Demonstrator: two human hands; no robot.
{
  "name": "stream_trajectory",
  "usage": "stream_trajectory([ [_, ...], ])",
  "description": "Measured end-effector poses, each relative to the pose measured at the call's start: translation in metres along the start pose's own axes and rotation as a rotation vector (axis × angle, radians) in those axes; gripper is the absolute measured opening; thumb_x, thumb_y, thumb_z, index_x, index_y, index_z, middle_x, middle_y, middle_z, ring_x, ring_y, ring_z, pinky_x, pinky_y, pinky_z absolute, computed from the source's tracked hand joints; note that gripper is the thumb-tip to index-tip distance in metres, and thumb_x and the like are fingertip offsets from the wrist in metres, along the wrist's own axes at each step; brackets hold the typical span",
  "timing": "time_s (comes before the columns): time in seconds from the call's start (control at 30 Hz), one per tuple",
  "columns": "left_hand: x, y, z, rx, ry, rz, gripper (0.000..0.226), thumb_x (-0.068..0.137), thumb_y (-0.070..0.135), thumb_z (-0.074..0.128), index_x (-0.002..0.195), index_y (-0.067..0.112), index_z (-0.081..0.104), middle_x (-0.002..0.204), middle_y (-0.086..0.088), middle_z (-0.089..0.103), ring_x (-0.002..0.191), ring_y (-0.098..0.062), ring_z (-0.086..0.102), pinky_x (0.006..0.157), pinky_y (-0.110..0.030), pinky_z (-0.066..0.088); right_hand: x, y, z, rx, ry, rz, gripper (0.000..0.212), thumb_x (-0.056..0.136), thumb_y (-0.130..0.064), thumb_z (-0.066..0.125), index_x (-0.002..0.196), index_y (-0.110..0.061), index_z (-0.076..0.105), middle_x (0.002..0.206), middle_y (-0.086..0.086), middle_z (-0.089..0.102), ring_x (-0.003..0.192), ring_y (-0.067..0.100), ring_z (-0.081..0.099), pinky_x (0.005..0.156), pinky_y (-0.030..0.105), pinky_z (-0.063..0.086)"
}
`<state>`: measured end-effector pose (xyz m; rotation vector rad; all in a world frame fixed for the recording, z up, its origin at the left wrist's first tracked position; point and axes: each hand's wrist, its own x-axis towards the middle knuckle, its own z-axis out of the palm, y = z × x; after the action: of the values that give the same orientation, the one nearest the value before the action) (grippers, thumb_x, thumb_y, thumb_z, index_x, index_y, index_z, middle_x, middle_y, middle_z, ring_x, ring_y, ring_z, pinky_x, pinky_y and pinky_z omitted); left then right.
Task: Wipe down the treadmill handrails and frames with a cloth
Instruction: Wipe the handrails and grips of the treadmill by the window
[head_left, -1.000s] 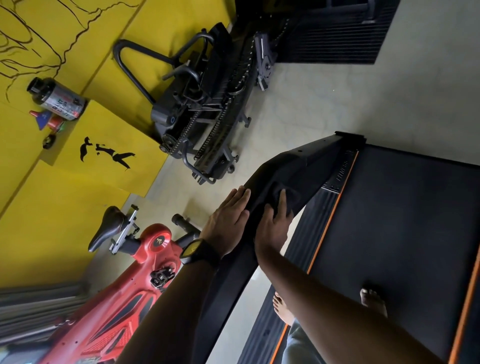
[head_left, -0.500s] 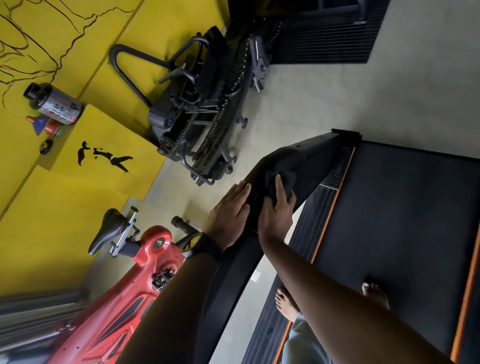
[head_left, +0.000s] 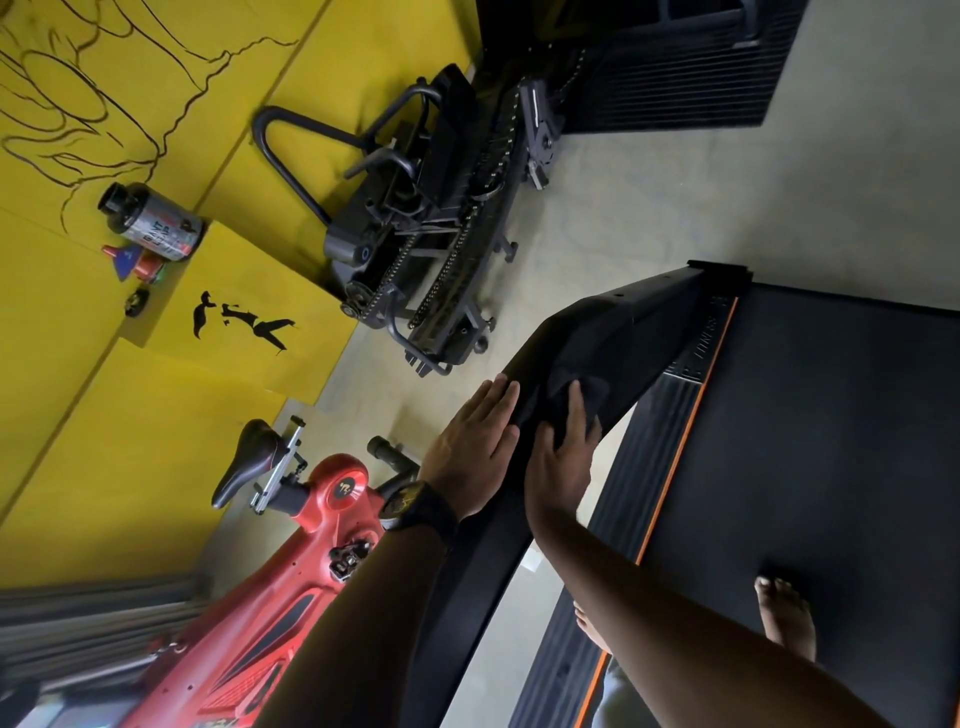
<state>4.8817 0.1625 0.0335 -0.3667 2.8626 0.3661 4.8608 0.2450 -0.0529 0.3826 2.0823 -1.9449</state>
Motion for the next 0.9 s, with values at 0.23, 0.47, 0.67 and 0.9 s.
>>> stream_trajectory([
  [0.23, 0.003, 0.000, 0.000, 0.003, 0.029, 0.003, 0.053, 0.107, 0.030, 0.034, 0.157, 0.024, 0.019, 0.164, 0.008, 0.014, 0.148, 0.002, 0.002, 0.113, -0.010, -0.004, 0.015, 0.002, 0.003, 0.043, 0.038, 0.072, 0.064, 0.096, -0.011, 0.046, 0.154, -0.036, 0.038, 0.157, 0.010, 0.034, 0.137, 0.031, 0.047, 0.103, 0.041, 0.045],
  [0.47, 0.001, 0.003, -0.002, 0.023, 0.030, -0.025, 0.052, 0.107, 0.030, 0.034, 0.157, 0.028, 0.020, 0.163, 0.011, 0.016, 0.150, -0.003, 0.008, 0.123, -0.028, 0.012, -0.003, 0.002, 0.003, 0.036, -0.033, -0.152, 0.060, 0.093, -0.035, 0.044, 0.149, -0.052, 0.032, 0.157, 0.006, 0.035, 0.139, 0.027, 0.045, 0.106, 0.051, 0.047],
  [0.67, -0.001, 0.007, -0.002, 0.005, 0.030, -0.044, 0.051, 0.107, 0.030, 0.033, 0.156, 0.027, 0.019, 0.163, 0.011, 0.016, 0.150, -0.003, 0.007, 0.122, -0.025, 0.007, -0.022, 0.005, 0.001, 0.077, -0.035, 0.018, 0.063, 0.097, -0.022, 0.044, 0.155, -0.043, 0.033, 0.161, 0.010, 0.030, 0.143, 0.029, 0.039, 0.107, 0.043, 0.042],
  [0.9, -0.001, 0.008, -0.004, -0.056, 0.023, -0.042, 0.051, 0.107, 0.025, 0.037, 0.156, 0.026, 0.021, 0.163, 0.011, 0.016, 0.145, 0.005, 0.003, 0.123, -0.024, 0.006, -0.005, 0.003, 0.000, 0.148, -0.016, 0.123, 0.053, 0.104, -0.039, 0.045, 0.155, -0.043, 0.033, 0.159, 0.007, 0.033, 0.143, 0.027, 0.038, 0.104, 0.033, 0.036],
])
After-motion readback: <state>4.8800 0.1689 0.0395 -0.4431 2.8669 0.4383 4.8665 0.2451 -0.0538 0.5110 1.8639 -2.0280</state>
